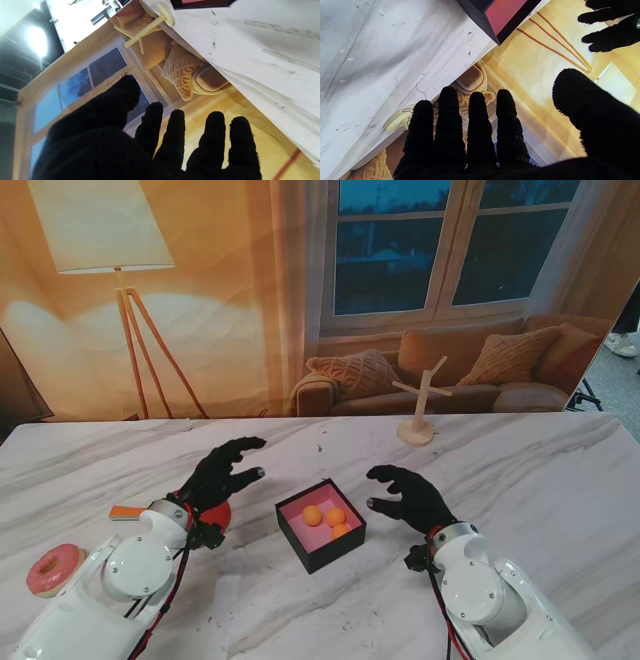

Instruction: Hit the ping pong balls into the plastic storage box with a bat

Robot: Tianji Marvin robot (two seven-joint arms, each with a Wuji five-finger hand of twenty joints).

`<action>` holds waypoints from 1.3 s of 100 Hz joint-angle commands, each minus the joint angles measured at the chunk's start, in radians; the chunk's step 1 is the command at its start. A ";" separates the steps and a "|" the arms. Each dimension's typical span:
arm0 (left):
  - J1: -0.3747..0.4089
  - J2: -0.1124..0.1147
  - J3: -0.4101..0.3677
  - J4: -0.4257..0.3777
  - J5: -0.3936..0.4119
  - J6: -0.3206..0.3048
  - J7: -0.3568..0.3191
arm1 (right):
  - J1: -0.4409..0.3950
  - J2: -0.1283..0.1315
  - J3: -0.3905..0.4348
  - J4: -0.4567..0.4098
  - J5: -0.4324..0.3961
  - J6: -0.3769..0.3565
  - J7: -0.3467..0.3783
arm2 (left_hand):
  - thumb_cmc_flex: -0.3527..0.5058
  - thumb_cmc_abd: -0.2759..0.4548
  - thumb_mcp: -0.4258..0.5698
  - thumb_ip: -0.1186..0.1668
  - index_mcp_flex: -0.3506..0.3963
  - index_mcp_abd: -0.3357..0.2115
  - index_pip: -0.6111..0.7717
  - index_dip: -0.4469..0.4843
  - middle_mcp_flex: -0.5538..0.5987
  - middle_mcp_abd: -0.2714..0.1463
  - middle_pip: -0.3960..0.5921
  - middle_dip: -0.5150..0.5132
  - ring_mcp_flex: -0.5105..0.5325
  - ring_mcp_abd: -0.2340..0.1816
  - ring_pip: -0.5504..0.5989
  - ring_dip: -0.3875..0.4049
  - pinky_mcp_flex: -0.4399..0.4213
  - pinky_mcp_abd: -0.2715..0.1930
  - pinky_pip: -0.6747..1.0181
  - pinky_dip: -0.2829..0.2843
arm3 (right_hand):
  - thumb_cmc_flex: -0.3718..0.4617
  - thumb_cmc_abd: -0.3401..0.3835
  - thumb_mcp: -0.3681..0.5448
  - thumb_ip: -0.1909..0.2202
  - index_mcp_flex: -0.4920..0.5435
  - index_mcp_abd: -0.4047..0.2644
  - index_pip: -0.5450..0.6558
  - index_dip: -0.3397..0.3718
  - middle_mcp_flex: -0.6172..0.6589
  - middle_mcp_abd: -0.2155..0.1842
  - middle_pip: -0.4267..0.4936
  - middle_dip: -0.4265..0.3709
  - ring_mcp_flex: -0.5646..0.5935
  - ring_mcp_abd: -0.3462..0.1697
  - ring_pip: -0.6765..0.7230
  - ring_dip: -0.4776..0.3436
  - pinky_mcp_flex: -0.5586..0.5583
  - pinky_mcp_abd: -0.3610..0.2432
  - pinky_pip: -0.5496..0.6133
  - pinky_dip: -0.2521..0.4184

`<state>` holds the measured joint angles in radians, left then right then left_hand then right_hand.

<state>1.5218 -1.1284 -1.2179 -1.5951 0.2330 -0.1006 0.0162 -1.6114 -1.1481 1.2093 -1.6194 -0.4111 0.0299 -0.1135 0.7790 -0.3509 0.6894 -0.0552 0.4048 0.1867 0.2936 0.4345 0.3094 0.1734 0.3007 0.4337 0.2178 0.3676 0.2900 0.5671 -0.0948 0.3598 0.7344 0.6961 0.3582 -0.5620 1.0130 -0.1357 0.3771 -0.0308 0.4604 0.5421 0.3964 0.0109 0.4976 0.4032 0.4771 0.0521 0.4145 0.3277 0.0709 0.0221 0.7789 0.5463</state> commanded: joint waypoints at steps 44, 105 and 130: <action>-0.082 0.008 0.075 0.123 -0.061 -0.175 -0.150 | -0.030 -0.011 0.026 0.018 -0.051 -0.134 -0.089 | -0.002 -0.029 0.064 0.007 -0.076 -0.081 -0.014 -0.039 -0.044 -0.070 -0.023 -0.057 -0.057 -0.131 -0.139 -0.118 0.015 -0.064 -0.474 0.098 | -0.046 0.047 -0.002 0.055 -0.088 -0.053 0.003 -0.008 -0.027 -0.088 -0.016 -0.037 -0.028 -0.075 -0.058 -0.044 0.006 -0.043 -0.045 -0.017; -0.099 0.006 0.093 0.158 0.000 -0.213 -0.114 | -0.046 -0.005 0.042 0.014 -0.049 -0.181 -0.072 | -0.050 -0.055 0.024 0.001 -0.142 -0.077 -0.070 -0.057 -0.089 -0.065 -0.041 -0.062 -0.041 -0.113 -0.121 -0.107 0.062 -0.038 -0.472 0.179 | -0.043 0.039 -0.040 0.054 -0.102 -0.119 -0.034 -0.026 -0.067 -0.118 -0.082 -0.074 -0.035 -0.064 -0.093 -0.044 0.024 0.026 -0.079 0.014; -0.079 0.007 0.069 0.143 0.016 -0.211 -0.101 | -0.056 -0.005 0.052 0.008 -0.051 -0.188 -0.074 | -0.056 -0.035 0.004 0.002 -0.126 -0.070 -0.071 -0.056 -0.071 -0.054 -0.041 -0.060 -0.027 -0.100 -0.110 -0.100 0.076 -0.028 -0.465 0.201 | -0.044 0.043 -0.041 0.056 -0.100 -0.106 -0.035 -0.021 -0.071 -0.112 -0.081 -0.072 -0.036 -0.065 -0.093 -0.040 0.028 0.022 -0.088 0.027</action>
<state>1.4283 -1.1217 -1.1388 -1.4396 0.2432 -0.3148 -0.0835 -1.6613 -1.1541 1.2596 -1.6077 -0.4619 -0.1584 -0.2028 0.7454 -0.3964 0.7253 -0.0556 0.2965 0.1317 0.2416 0.3878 0.2505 0.1324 0.2711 0.3827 0.2067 0.2717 0.1720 0.4569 -0.0234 0.3346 0.2759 0.8714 0.3333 -0.5159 0.9903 -0.1146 0.3158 -0.1169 0.4458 0.5213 0.3564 -0.0857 0.4226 0.3362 0.4661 0.0073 0.3427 0.2903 0.0966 0.0612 0.7080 0.5556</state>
